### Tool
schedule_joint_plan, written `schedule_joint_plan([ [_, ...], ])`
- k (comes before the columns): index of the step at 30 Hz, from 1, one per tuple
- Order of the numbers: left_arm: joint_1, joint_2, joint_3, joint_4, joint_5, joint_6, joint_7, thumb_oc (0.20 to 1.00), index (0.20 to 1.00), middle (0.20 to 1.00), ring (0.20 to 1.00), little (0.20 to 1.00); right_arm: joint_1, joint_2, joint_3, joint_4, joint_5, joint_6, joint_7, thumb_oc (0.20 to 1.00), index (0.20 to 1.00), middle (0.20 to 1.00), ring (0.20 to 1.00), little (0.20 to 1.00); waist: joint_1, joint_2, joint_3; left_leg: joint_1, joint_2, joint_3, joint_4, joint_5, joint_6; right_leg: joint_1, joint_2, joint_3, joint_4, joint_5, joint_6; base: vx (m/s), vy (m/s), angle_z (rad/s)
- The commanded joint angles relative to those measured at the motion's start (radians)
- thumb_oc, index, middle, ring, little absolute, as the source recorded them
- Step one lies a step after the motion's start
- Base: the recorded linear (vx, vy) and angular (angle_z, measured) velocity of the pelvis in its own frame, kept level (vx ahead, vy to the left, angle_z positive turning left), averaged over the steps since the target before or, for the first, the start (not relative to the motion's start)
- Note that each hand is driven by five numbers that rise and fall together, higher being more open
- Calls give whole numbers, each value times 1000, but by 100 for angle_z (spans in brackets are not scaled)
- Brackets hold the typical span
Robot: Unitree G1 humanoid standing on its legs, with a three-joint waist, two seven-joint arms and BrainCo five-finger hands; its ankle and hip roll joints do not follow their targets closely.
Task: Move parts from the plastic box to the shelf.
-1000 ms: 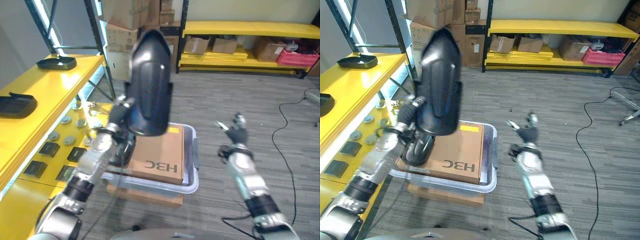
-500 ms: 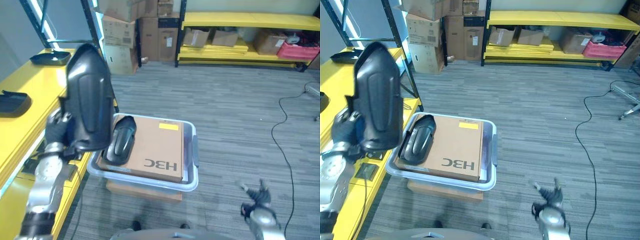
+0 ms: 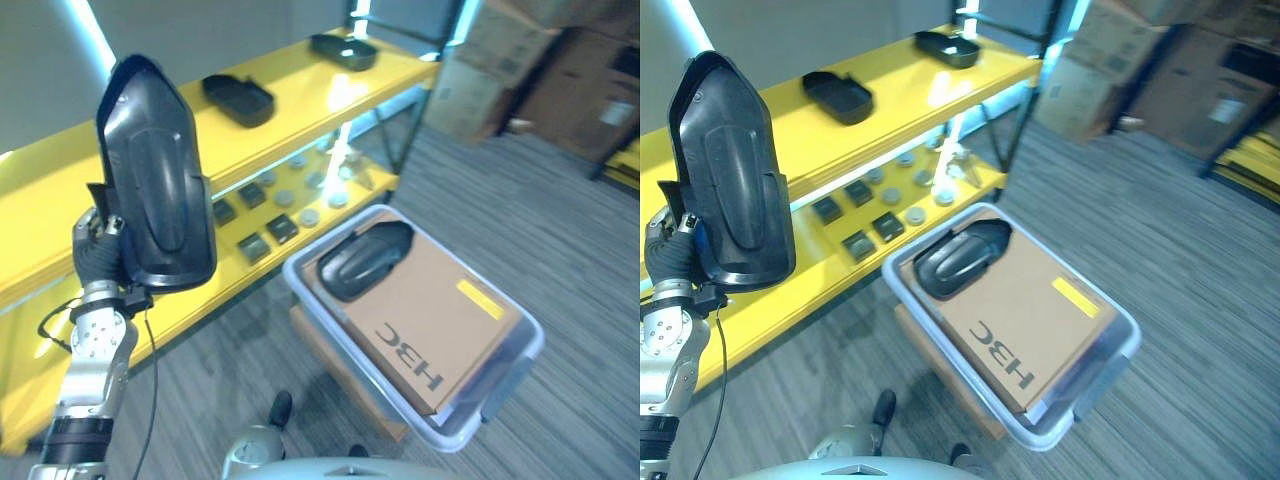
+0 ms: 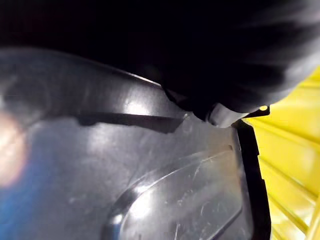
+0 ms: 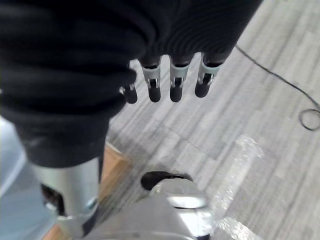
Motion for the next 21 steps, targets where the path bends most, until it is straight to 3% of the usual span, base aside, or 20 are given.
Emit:
schedule_joint_plan([
  [1, -107, 3, 12, -82, 30, -46, -29, 200, 200, 200, 200, 200, 19, 21, -18, -1, 28, 9, 17, 1000, 1000, 1000, 1000, 1000, -71, 4, -32, 11, 52, 224, 4, 105, -92, -56, 13, -74, 52, -50, 22, 88, 136, 142],
  [5, -108, -1, -28, -86, 38, -42, 7, 200, 200, 200, 200, 200, -20, -3, -30, 47, -23, 28, 75, 1000, 1000, 1000, 1000, 1000, -77, 6, -17, -24, 71, 322, 41, 104, -99, -50, 6, -117, 100, -93, 7, 97, 121, 128],
  [10, -75, 0, -10, -118, 51, -24, -46, 200, 200, 200, 200, 200, -57, -2, -10, 86, -61, 42, 112, 1000, 1000, 1000, 1000, 1000, -22, 0, -8, -72, 45, 273, 167, 37, -67, -47, -39, -129, 182, -135, 1, 218, 135, 2],
  [13, -84, 16, -1, -115, 52, -14, -78, 200, 200, 200, 200, 200, -51, 21, -4, 89, -24, 44, 102, 1000, 1000, 1000, 1000, 1000, -8, -8, -16, -70, 8, 258, 230, -26, -24, -37, -89, -118, 280, -167, 23, 272, 178, 37],
  [16, -115, 30, -7, -103, 35, 10, -82, 200, 200, 200, 200, 200, -44, 32, -20, 92, -2, 29, 91, 1000, 1000, 1000, 1000, 1000, -17, -16, -22, -57, -44, 251, 245, -64, 24, -68, -144, -81, 425, -126, 66, 221, 193, 25],
  [17, -129, 32, -18, -96, 36, 18, -74, 200, 200, 200, 200, 200, -40, 33, -26, 94, 10, 18, 92, 1000, 1000, 1000, 1000, 1000, -24, -18, -25, -50, -68, 245, 241, -75, 45, -93, -164, -58, 505, -92, 82, 256, 300, 49],
  [18, -152, 36, -38, -87, 40, 29, -51, 200, 200, 200, 200, 200, -36, 33, -38, 94, 32, 4, 101, 1000, 1000, 1000, 1000, 1000, -41, -14, -22, -29, -103, 224, 230, -89, 76, -161, -185, -5, 663, -23, 102, 273, 310, 46],
  [19, -163, 39, -49, -74, 36, 29, -33, 200, 200, 200, 200, 200, -27, 35, -58, 84, 60, -18, 114, 1000, 1000, 1000, 1000, 1000, -70, -4, -6, -1, -129, 196, 231, -106, 101, -270, -169, 67, 837, 38, 108, 247, 239, 46],
  [21, -167, 39, -59, -64, 40, 27, -6, 200, 200, 200, 200, 200, -30, 28, -58, 71, 81, -41, 130, 1000, 1000, 1000, 1000, 1000, -95, 7, 11, 22, -130, 181, 228, -109, 106, -377, -133, 117, 864, 56, 99, 161, 20, 67],
])
